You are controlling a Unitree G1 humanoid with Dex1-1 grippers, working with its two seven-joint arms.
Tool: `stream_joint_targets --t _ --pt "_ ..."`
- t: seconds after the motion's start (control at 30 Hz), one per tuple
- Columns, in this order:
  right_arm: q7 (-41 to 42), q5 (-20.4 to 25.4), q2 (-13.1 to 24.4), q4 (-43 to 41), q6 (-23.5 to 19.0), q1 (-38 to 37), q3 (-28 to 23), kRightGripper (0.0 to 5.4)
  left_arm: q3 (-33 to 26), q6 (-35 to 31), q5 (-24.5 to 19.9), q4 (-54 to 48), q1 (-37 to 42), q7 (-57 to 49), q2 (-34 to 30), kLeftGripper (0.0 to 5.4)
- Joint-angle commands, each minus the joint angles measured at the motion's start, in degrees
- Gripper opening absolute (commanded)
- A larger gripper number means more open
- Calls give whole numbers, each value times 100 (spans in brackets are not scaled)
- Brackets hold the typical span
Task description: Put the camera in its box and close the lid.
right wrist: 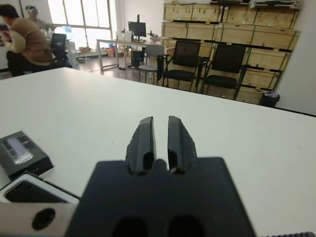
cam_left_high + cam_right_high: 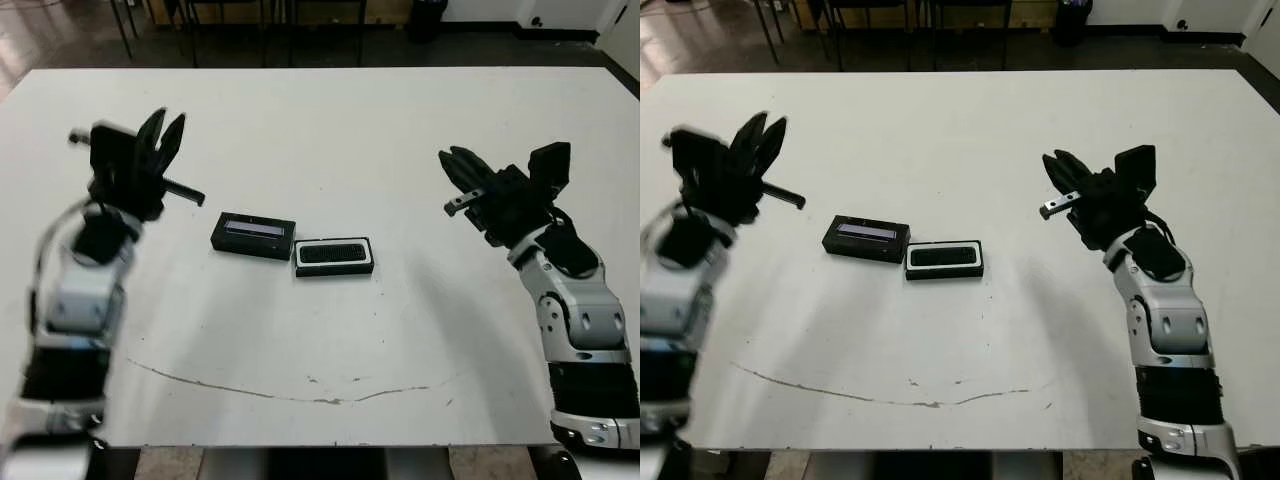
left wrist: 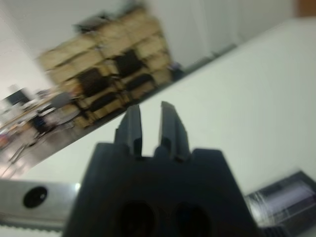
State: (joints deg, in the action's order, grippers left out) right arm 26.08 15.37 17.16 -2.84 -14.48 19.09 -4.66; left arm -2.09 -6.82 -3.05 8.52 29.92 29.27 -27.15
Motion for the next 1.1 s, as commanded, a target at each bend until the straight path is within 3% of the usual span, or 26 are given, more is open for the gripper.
stream_joint_targets --t 0.03,0.23,0.4,0.73,0.93,1.1 --pt "70 -79 168 -135 -96 -131 64 1 555 -253 150 988 854 1278 -551 0" --pt "92 -130 253 -265 -48 -269 143 1 1805 -255 968 3474 2888 3291 -555 0" --pt "61 -107 280 -383 -158 -416 135 1 2483 -166 1747 4816 3753 3573 -161 0" --pt "67 -44 255 -386 -182 -681 119 1 2582 410 2308 4817 3311 1980 338 0" --pt "129 -47 291 -425 -179 -821 178 1 2729 1185 2587 4782 2968 1403 410 0" --pt "172 -66 320 -394 -167 -872 171 1 2754 1327 2697 4962 2910 1195 555 0"
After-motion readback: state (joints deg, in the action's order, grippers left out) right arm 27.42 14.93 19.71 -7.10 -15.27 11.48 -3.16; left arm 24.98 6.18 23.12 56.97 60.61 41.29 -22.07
